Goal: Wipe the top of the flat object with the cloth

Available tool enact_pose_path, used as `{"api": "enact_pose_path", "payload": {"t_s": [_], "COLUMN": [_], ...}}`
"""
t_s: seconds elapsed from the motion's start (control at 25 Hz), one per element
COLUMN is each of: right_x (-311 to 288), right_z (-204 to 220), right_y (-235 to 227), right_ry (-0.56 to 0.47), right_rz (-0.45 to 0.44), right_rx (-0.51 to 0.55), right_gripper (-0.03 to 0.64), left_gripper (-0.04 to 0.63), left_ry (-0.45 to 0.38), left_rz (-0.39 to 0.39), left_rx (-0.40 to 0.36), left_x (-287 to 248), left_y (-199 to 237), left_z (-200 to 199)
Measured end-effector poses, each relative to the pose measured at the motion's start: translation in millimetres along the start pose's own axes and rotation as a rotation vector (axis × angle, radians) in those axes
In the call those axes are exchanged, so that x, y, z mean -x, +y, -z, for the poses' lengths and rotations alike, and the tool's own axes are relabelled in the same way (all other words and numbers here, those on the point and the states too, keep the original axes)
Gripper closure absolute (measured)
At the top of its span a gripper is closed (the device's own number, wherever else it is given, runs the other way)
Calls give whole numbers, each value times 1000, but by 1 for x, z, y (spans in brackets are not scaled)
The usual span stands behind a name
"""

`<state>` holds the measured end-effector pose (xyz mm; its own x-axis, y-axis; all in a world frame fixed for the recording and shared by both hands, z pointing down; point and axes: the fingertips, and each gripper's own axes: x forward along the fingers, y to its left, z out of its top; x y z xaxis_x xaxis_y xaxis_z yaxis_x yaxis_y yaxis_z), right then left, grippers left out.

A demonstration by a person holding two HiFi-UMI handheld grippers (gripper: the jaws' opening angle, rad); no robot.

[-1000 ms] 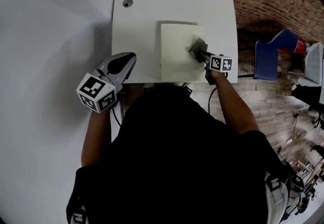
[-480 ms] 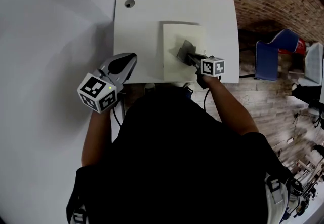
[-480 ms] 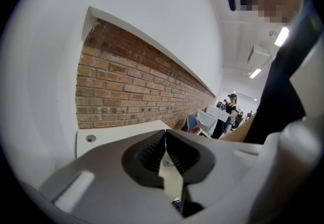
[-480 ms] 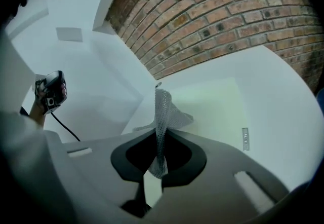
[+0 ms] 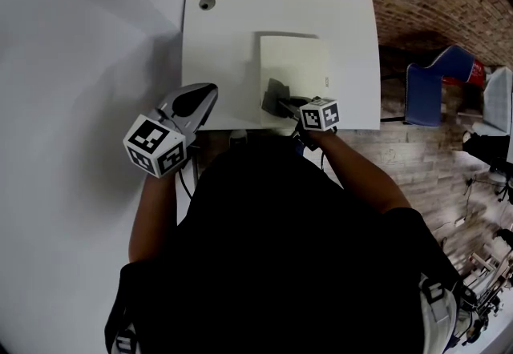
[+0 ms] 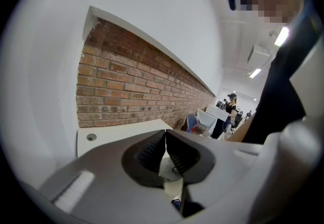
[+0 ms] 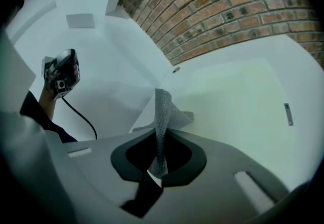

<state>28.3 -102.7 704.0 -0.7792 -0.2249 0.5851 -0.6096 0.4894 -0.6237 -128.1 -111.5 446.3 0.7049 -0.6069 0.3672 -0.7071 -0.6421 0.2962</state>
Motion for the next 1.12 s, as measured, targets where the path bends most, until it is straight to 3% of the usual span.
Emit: {"api": "enact_pose_path", "payload": {"t_s": [0.28, 0.48, 1.12], "right_x": [-16, -24, -26], "right_z": [19, 32, 54], "right_y": [29, 28, 5], "right_ry": [72, 113, 171], "right_rz": [-72, -75, 5], "right_rx": [35, 40, 15], "right_gripper": [603, 603, 603], "left_gripper": [594, 594, 594], "left_ry": [6, 9, 22], "left_rz": [-2, 0, 11], "left_rx": [2, 9, 20], "left_x": [2, 3, 1], "left_y": [1, -1, -3], "left_z": [2, 4, 8]}}
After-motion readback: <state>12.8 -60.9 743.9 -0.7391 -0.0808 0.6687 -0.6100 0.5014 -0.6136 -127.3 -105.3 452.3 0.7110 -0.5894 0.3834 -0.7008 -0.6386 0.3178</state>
